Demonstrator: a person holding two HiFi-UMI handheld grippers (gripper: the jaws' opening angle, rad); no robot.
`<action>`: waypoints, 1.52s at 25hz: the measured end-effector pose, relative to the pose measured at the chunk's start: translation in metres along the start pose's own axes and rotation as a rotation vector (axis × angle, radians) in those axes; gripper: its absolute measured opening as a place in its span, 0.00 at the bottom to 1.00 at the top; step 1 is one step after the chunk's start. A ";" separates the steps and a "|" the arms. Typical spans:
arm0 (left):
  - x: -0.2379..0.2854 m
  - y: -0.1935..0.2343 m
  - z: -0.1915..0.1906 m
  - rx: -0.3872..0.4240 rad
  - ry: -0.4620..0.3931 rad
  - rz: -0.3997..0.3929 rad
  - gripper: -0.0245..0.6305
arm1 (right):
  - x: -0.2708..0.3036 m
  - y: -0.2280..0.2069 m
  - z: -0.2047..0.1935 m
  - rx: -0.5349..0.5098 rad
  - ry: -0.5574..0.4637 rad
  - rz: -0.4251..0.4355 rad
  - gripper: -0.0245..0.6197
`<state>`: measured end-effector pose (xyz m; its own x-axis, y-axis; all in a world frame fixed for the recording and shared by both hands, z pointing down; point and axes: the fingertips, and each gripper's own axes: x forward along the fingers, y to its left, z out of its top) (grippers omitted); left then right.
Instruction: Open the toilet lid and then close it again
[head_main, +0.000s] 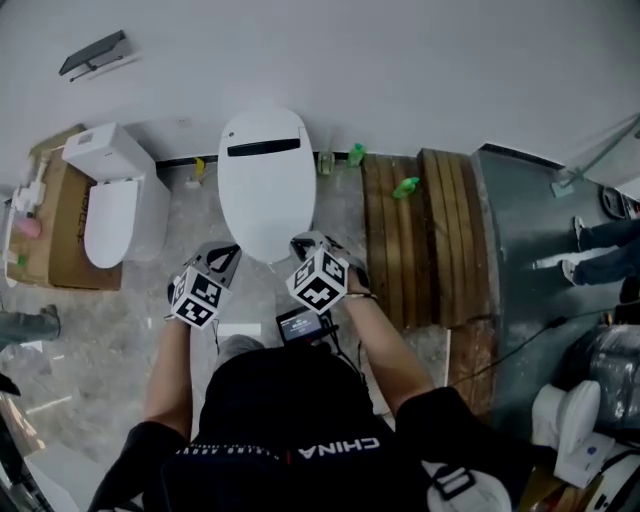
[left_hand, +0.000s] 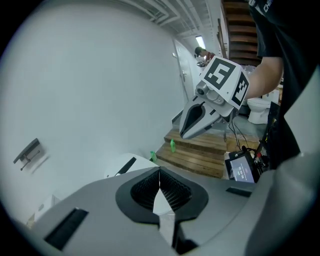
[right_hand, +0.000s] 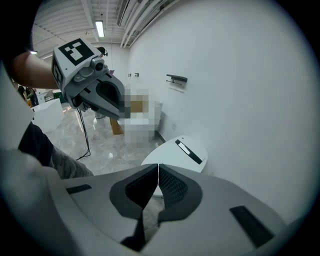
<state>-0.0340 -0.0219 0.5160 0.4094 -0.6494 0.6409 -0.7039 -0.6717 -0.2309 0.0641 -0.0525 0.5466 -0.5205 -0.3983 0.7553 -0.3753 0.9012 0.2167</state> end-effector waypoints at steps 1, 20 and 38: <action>0.001 0.001 -0.004 -0.001 0.006 -0.005 0.05 | 0.003 0.000 0.002 0.003 0.000 0.002 0.06; -0.004 0.051 -0.032 0.049 -0.045 -0.090 0.05 | 0.032 0.003 0.054 0.050 0.030 -0.083 0.06; 0.017 0.044 -0.030 0.027 -0.053 -0.154 0.05 | 0.042 -0.008 0.036 0.082 0.048 -0.047 0.06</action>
<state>-0.0754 -0.0521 0.5383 0.5419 -0.5558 0.6305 -0.6153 -0.7733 -0.1528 0.0178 -0.0823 0.5547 -0.4644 -0.4293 0.7746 -0.4607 0.8641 0.2026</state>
